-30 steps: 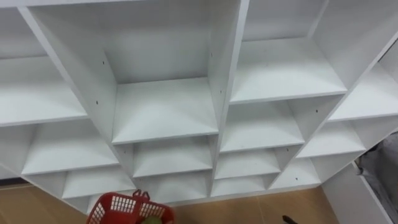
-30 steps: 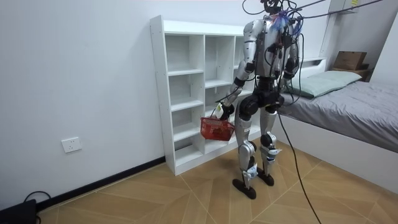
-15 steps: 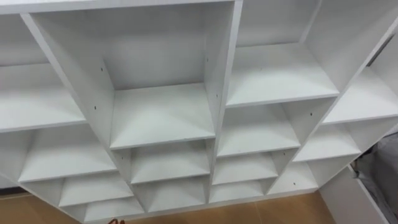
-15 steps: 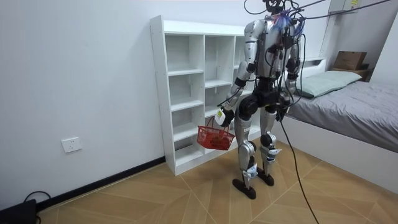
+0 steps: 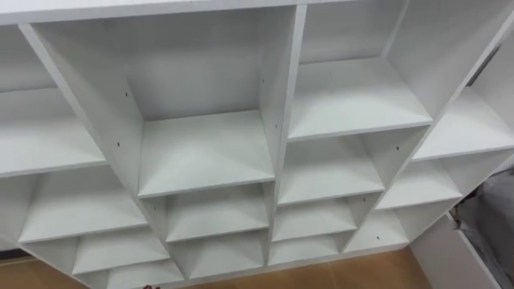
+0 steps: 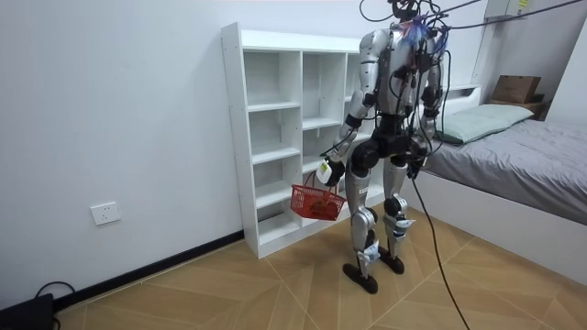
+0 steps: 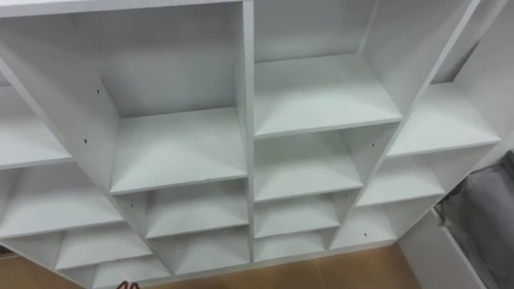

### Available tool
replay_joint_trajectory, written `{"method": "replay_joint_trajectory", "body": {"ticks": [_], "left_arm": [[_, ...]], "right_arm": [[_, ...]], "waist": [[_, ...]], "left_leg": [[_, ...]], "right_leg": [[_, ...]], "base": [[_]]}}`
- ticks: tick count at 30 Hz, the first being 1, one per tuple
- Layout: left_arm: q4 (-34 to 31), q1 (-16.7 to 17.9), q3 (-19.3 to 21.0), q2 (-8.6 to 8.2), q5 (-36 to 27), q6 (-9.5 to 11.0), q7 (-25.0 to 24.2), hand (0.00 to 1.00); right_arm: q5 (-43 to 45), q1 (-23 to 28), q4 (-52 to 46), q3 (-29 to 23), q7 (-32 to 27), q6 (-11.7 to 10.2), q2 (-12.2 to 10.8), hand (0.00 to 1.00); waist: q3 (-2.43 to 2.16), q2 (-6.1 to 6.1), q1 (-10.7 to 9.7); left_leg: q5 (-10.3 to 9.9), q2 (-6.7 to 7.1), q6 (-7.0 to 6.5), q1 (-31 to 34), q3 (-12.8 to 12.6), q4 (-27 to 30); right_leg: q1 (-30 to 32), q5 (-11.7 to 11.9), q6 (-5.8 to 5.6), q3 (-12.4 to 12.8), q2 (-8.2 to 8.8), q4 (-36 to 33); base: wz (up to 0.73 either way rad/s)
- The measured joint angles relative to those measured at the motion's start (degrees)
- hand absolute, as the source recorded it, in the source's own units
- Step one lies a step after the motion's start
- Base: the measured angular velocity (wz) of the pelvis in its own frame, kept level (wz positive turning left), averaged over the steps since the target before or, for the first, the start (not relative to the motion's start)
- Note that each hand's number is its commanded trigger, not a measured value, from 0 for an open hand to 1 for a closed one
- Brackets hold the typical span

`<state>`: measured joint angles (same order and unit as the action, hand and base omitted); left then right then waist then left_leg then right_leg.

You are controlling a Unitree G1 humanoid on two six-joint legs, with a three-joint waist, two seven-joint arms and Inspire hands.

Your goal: Collect fruits from the closet

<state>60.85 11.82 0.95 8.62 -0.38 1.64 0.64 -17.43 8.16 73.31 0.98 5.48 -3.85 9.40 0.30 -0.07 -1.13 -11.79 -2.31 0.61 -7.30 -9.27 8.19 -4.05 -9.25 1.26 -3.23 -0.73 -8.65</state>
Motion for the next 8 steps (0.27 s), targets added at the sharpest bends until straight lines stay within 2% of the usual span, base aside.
{"method": "replay_joint_trajectory", "body": {"ticks": [8], "left_arm": [[0.1, 0.0, 0.0, -0.23, -0.1, 0.0, 0.4, 1.00]], "right_arm": [[4.3, -0.5, -0.4, 0.0, -1.8, -0.6, 0.0, 0.00]], "waist": [[0.06, 0.13, -0.1]], "left_leg": [[0.0, 0.00, 0.03, 0.0, 0.1, 0.0]], "right_leg": [[-0.2, -0.1, 0.04, -0.2, 0.02, 0.0]], "base": [[0.00]]}}
